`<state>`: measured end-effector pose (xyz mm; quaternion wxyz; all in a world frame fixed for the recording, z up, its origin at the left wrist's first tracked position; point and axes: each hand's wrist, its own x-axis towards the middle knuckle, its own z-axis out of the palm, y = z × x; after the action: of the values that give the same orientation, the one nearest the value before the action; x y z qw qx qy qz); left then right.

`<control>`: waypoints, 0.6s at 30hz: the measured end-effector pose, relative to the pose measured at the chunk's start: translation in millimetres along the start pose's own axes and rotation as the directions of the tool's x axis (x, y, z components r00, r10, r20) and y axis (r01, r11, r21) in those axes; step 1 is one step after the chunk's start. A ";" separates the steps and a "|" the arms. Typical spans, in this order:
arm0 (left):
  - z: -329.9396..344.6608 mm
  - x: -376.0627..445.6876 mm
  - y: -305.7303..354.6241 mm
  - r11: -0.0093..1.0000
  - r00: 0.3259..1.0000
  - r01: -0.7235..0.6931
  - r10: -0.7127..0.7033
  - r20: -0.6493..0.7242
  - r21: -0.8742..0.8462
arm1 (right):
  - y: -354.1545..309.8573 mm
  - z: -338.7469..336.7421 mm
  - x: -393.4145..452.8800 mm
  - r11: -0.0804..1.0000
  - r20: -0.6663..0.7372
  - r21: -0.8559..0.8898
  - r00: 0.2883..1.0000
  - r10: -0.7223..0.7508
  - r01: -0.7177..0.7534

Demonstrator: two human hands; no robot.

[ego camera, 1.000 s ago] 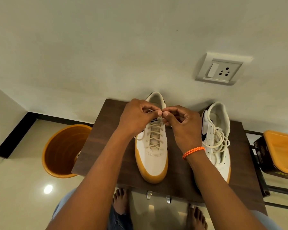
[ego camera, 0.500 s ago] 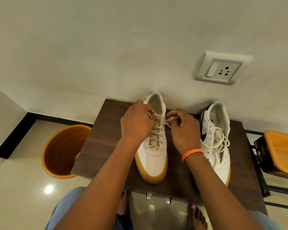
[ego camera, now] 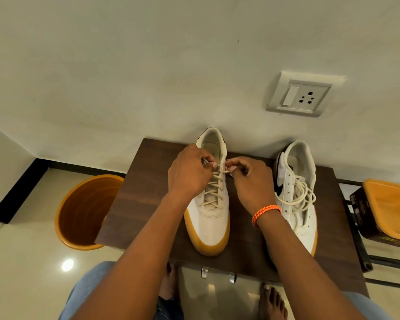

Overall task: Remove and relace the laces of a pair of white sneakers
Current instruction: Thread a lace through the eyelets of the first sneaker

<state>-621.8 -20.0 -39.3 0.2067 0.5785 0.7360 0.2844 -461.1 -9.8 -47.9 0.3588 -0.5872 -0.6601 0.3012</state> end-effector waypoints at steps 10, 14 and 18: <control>5.1 3.3 -2.0 0.977 0.996 0.091 -0.086 0.031 -0.195 | 0.1 0.0 -0.5 1.000 0.014 -0.005 1.000 -0.005 0.005; 5.8 0.3 1.0 0.996 0.998 0.058 -0.059 -0.021 -0.060 | -0.2 0.5 -0.6 1.000 0.020 -0.005 1.000 -0.009 0.009; 8.8 -0.1 0.5 0.999 0.998 0.023 -0.024 -0.052 -0.029 | -0.6 0.7 -1.2 1.000 0.018 -0.006 1.000 -0.019 0.019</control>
<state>-615.8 -18.4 -45.7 0.1989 0.5592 0.7438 0.3074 -462.0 -11.1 -48.0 0.3541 -0.5793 -0.6698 0.3008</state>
